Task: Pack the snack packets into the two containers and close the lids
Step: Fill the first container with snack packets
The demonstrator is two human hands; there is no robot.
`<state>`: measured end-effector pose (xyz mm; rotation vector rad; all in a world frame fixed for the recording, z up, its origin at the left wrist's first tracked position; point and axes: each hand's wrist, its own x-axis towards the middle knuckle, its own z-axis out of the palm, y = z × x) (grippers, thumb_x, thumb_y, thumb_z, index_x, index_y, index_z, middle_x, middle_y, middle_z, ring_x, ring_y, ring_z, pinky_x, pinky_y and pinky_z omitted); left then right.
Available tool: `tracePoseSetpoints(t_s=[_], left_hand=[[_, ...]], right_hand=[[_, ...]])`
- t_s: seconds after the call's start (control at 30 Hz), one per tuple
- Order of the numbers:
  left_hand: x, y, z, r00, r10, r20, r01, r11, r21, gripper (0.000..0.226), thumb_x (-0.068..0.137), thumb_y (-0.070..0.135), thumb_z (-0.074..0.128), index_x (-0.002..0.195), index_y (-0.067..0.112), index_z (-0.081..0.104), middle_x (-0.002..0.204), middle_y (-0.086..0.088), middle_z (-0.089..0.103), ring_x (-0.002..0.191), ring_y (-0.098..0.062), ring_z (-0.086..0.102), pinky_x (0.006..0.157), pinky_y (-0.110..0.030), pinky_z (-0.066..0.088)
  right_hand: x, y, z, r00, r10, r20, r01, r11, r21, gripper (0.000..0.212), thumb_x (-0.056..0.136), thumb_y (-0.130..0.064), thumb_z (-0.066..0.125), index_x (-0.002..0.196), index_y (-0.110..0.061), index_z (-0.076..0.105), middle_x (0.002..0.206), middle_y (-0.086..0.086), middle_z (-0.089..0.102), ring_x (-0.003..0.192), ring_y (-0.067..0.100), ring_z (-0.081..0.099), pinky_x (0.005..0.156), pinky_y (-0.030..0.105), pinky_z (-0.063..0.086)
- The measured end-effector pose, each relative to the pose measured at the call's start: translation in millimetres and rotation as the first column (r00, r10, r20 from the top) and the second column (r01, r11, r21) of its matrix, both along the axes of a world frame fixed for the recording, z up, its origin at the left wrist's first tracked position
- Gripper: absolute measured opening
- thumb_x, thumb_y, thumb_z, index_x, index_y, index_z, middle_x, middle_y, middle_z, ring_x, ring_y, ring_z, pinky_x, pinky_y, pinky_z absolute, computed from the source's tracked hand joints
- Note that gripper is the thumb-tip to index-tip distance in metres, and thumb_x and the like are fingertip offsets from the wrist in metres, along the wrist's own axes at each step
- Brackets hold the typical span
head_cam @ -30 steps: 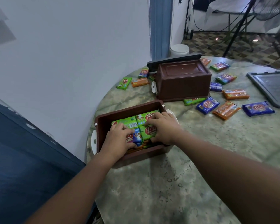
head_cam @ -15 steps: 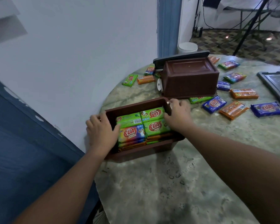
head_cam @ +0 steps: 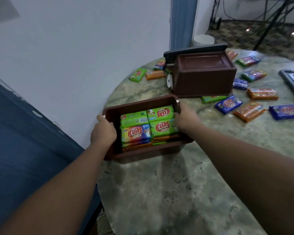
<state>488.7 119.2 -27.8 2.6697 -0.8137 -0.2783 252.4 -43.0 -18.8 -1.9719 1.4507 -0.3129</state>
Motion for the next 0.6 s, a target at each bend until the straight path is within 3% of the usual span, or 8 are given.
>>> tracePoseSetpoints(t_s=[0.3,0.6], left_hand=[[-7,4,3,1.0,-0.017,0.013,0.017,1.0,0.0,0.033,0.105,0.022,0.043,0.129,0.001,0.034,0.118,-0.028,0.06,0.105,-0.047,0.06,0.072,-0.042,0.038],[-47,33,0,0.99,0.13,0.053,-0.132,0.991,0.03,0.034,0.105,0.023,0.044,0.13,0.002,0.035,0.122,-0.029,0.06,0.109,-0.047,0.059,0.076,-0.044,0.04]], right_hand=[[-7,3,-3,0.999,0.002,0.039,-0.001,1.0,-0.022,0.037,0.098,-0.02,0.049,0.135,-0.026,0.052,0.122,0.01,0.065,0.109,0.035,0.06,0.083,0.034,0.042],[-26,8,-3,0.991,0.123,0.056,-0.123,0.992,-0.003,0.036,0.095,-0.019,0.049,0.13,-0.027,0.054,0.119,0.01,0.064,0.112,0.035,0.061,0.096,0.044,0.05]])
